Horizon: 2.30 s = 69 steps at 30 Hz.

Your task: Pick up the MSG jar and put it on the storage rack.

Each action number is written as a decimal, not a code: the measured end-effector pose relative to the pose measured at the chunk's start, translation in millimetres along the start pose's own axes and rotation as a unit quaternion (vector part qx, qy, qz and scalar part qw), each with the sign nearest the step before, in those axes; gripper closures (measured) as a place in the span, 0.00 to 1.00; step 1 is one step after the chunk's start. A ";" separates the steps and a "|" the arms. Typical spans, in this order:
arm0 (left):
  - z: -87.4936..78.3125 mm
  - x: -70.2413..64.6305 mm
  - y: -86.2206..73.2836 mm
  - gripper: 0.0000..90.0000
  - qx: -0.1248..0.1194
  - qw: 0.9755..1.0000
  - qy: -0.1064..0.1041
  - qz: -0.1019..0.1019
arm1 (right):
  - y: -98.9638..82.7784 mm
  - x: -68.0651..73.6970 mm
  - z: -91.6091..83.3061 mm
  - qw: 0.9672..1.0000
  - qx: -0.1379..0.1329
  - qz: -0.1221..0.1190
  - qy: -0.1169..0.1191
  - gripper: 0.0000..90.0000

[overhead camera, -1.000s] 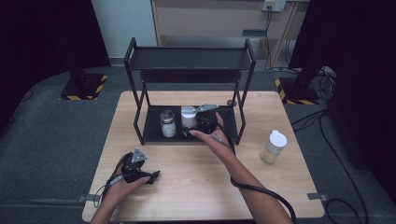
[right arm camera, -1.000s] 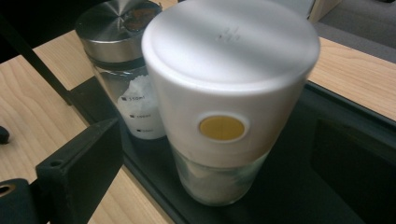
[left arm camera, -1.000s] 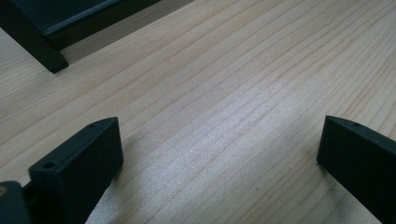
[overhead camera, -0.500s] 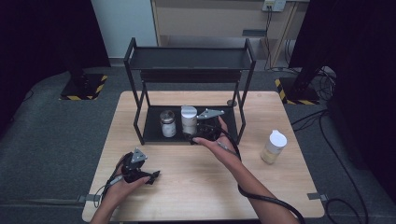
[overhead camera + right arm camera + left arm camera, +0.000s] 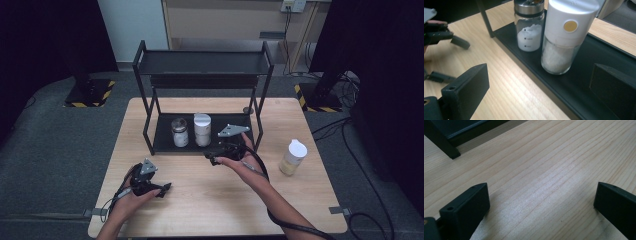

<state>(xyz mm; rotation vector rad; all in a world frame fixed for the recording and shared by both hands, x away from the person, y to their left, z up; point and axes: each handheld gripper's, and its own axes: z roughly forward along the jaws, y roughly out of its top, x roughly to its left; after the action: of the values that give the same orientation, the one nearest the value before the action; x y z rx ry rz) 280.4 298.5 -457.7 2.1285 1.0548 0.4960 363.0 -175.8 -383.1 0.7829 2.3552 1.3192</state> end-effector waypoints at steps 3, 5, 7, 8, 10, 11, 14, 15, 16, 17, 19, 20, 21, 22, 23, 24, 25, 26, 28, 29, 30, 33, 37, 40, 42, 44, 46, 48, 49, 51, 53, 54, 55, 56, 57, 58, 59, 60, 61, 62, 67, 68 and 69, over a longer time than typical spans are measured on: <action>0.0 0.0 0.0 0.00 0.000 1.000 0.000 0.000 | -1.9 1.8 -8.3 1.000 0.001 -0.008 0.000 0.03; 0.0 0.0 0.0 0.00 0.000 1.000 0.000 0.000 | -2.9 3.9 -14.1 1.000 0.000 -0.015 0.000 0.04; 0.0 0.0 0.0 0.00 0.000 1.000 0.000 0.000 | -5.1 5.3 -22.1 1.000 -0.004 -0.019 0.004 0.04; 0.0 0.0 0.0 0.00 0.000 1.000 0.000 0.000 | -6.0 6.3 -24.3 1.000 -0.005 -0.021 0.005 0.04; 0.1 0.1 -0.2 0.00 0.000 1.000 0.000 0.000 | -6.4 6.9 -26.3 1.000 -0.005 -0.020 0.006 0.04; 0.1 0.1 -0.2 0.00 0.000 1.000 0.000 0.000 | -7.1 7.4 -28.3 1.000 -0.006 -0.022 0.007 0.04; 0.1 0.0 -0.2 0.00 -0.001 1.000 0.000 0.000 | -9.0 8.8 -34.2 1.000 -0.008 -0.025 0.010 0.04; 0.1 0.1 -0.2 0.00 -0.001 1.000 0.000 0.000 | -9.6 9.1 -36.0 1.000 -0.009 -0.027 0.011 0.04; 0.1 0.1 -0.2 0.00 -0.001 1.000 0.000 0.000 | -9.9 9.5 -37.7 1.000 -0.008 -0.028 0.011 0.04; 0.1 0.1 -0.2 0.00 0.000 1.000 0.000 0.000 | -10.1 9.4 -39.4 0.999 -0.007 -0.031 0.012 0.04; 0.1 0.1 -0.2 0.00 -0.001 1.000 0.000 0.000 | -11.6 9.7 -44.3 0.999 -0.008 -0.033 0.013 0.04; 0.1 0.1 -0.2 0.00 -0.001 1.000 0.000 0.000 | -11.6 9.7 -44.3 0.999 -0.008 -0.033 0.013 0.04; 0.0 0.0 0.0 0.00 0.000 1.000 0.000 0.000 | -12.3 9.9 -46.0 0.999 -0.009 -0.036 0.013 0.04; 0.1 0.0 -0.2 0.00 -0.001 1.000 0.000 0.000 | -13.3 10.4 -48.1 0.999 -0.010 -0.036 0.013 0.04; 0.1 0.0 -0.2 0.00 -0.001 1.000 0.000 0.000 | -14.1 10.7 -49.4 0.999 -0.011 -0.035 0.014 0.04; 0.1 0.0 -0.2 0.00 0.000 1.000 0.000 0.000 | -15.0 11.3 -51.0 0.999 -0.012 -0.035 0.014 0.04; 0.0 0.0 -0.2 0.00 0.000 1.000 0.000 0.000 | -17.3 12.6 -53.9 0.999 -0.013 -0.037 0.016 0.04; 0.0 0.0 -0.2 0.00 0.000 1.000 0.000 0.000 | -17.3 12.6 -53.9 0.999 -0.013 -0.037 0.016 0.04; 0.1 0.0 -0.2 0.00 -0.001 1.000 0.000 0.000 | -20.4 13.8 -57.2 0.999 -0.016 -0.036 0.018 0.04; 0.0 -0.1 -0.2 0.00 -0.001 1.000 0.000 0.000 | -21.9 14.4 -58.7 0.999 -0.017 -0.037 0.019 0.04; 0.0 -0.1 -0.2 0.00 -0.001 1.000 0.000 0.000 | -23.5 14.8 -60.1 0.999 -0.018 -0.036 0.020 0.04; 0.0 -0.2 -0.3 0.00 -0.001 1.000 0.000 0.000 | -28.8 15.8 -63.4 0.999 -0.020 -0.033 0.023 0.04; 0.0 -0.2 -0.3 0.00 -0.001 1.000 0.000 0.000 | -36.5 15.0 -68.2 0.999 -0.021 -0.026 0.025 0.04; 0.0 -0.2 -0.3 0.00 -0.001 1.000 0.000 0.000 | -43.3 13.8 -72.6 0.999 -0.024 -0.020 0.025 0.04; 0.0 -0.3 -0.3 0.00 -0.001 1.000 0.000 0.000 | -47.5 13.1 -75.3 0.999 -0.024 -0.017 0.025 0.04; 0.0 -0.3 -0.4 0.00 -0.001 1.000 0.000 0.000 | -51.8 12.7 -77.5 0.999 -0.024 -0.015 0.025 0.04; 0.0 -0.3 -0.4 0.00 -0.001 1.000 0.000 0.000 | -56.7 12.4 -79.3 0.999 -0.023 -0.011 0.025 0.04; 0.0 -0.4 -0.4 0.00 -0.001 1.000 0.000 -0.001 | -60.2 12.4 -80.2 0.999 -0.020 -0.009 0.024 0.04; 0.0 -0.5 -0.4 0.00 -0.001 1.000 0.001 -0.001 | -62.2 12.5 -80.4 0.999 -0.020 -0.007 0.024 0.04; -0.1 -0.7 -0.5 0.00 -0.001 1.000 0.001 -0.001 | -67.8 12.8 -80.7 0.999 -0.019 0.000 0.027 0.04; -0.1 -0.9 -0.5 0.00 -0.001 1.000 0.001 -0.001 | -72.4 14.3 -80.6 0.999 -0.019 0.002 0.027 0.04; -0.1 -1.0 -0.6 0.00 -0.001 1.000 0.002 -0.002 | -75.3 14.7 -80.4 0.999 -0.019 0.004 0.028 0.04; -0.2 -1.1 -0.6 0.00 -0.001 1.000 0.002 -0.002 | -77.8 15.2 -80.2 0.999 -0.018 0.006 0.029 0.04; -0.2 -1.3 -0.7 0.00 -0.001 1.000 0.002 -0.002 | -80.5 16.2 -80.3 0.999 -0.016 0.006 0.027 0.04; -0.3 -1.3 -0.7 0.00 -0.001 1.000 0.002 -0.002 | -83.0 17.0 -80.6 1.000 -0.015 0.007 0.026 0.04; -0.3 -1.4 -0.8 0.00 -0.001 1.000 0.002 -0.002 | -84.7 17.6 -81.0 1.000 -0.014 0.006 0.025 0.04; -0.4 -1.5 -0.7 0.00 -0.001 1.000 0.002 -0.002 | -86.3 18.1 -81.5 1.000 -0.014 0.006 0.024 0.04; -0.4 -1.5 -0.7 0.00 -0.001 1.000 0.002 -0.002 | -88.7 18.6 -82.1 1.000 -0.015 0.007 0.023 0.04; -0.4 -1.6 -0.7 0.00 -0.001 1.000 0.002 -0.002 | -90.8 18.9 -82.8 1.000 -0.015 0.009 0.022 0.04; -0.4 -1.6 -0.7 0.00 -0.001 1.000 0.002 -0.002 | -95.0 19.0 -83.9 1.000 -0.016 0.013 0.020 0.04; -1.0 -2.3 -0.7 0.00 0.000 1.000 0.003 -0.001 | -101.8 17.7 -85.3 1.000 -0.016 0.020 0.014 0.04; -0.9 -2.5 -1.0 0.00 0.000 1.000 0.003 -0.002 | -103.6 17.2 -85.7 1.000 -0.017 0.022 0.012 0.04; -1.0 -2.6 -1.0 0.00 0.000 1.000 0.003 -0.002 | -105.3 16.8 -85.9 1.000 -0.017 0.024 0.010 0.04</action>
<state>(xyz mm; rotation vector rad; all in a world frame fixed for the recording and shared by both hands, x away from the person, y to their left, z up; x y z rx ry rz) 277.7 297.3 -457.9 2.1254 1.0619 0.5004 272.6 -267.9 -429.1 0.8245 2.3357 1.3897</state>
